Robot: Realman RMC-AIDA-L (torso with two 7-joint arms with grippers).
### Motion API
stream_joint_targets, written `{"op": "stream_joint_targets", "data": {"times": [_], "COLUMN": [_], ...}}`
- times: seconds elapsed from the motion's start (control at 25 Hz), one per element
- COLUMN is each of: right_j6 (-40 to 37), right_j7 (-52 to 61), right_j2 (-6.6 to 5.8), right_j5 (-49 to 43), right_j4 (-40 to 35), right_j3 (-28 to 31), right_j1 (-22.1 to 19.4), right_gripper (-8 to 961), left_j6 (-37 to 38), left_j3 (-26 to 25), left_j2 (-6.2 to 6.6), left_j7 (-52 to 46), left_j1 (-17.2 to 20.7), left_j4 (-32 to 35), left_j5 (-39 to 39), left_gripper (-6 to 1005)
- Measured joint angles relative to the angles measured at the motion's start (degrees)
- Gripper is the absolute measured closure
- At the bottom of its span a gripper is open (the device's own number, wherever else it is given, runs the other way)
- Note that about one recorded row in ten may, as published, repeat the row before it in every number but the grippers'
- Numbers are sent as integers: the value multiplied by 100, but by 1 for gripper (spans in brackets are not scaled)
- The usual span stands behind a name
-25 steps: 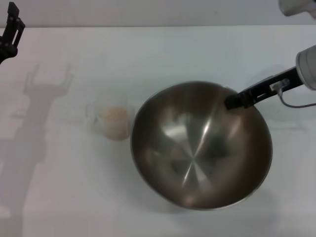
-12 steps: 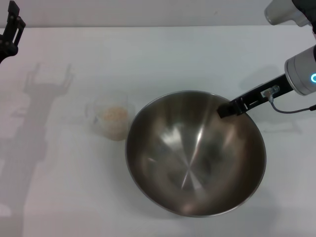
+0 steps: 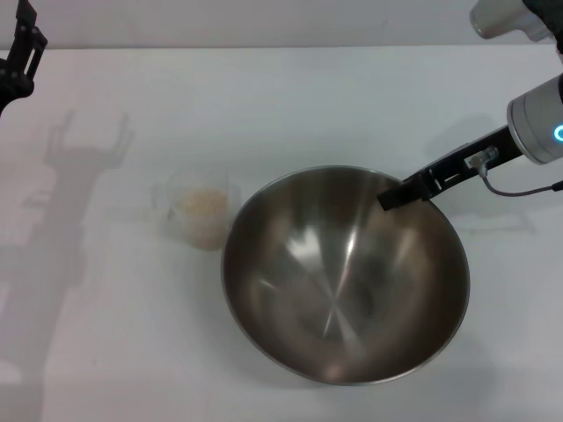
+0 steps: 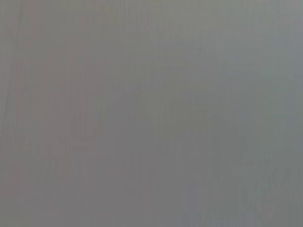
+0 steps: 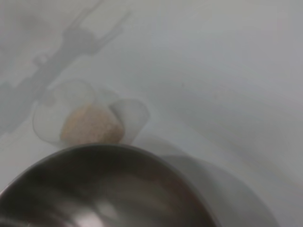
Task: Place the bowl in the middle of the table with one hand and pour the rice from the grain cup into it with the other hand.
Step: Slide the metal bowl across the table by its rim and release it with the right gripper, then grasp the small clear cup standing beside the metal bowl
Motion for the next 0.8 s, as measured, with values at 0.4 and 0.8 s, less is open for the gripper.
{"op": "stream_joint_targets", "data": {"times": [0.4, 0.8], "right_j6": [-315, -3222], "right_j7": [-67, -629], "right_j2": [14, 32], "right_j5": [-70, -418], "right_j4": [-811, -1148], "right_j3": [-1, -978], "right_j1": [-16, -303], "right_gripper": [517, 518], "left_j6": [14, 22], "left_j3": [-4, -193], "left_j2": [-1, 0], "left_j7": [0, 0], "left_j1": [25, 74], "left_j4": [-1, 9], "left_j5": [0, 0], "left_gripper": [166, 166]}}
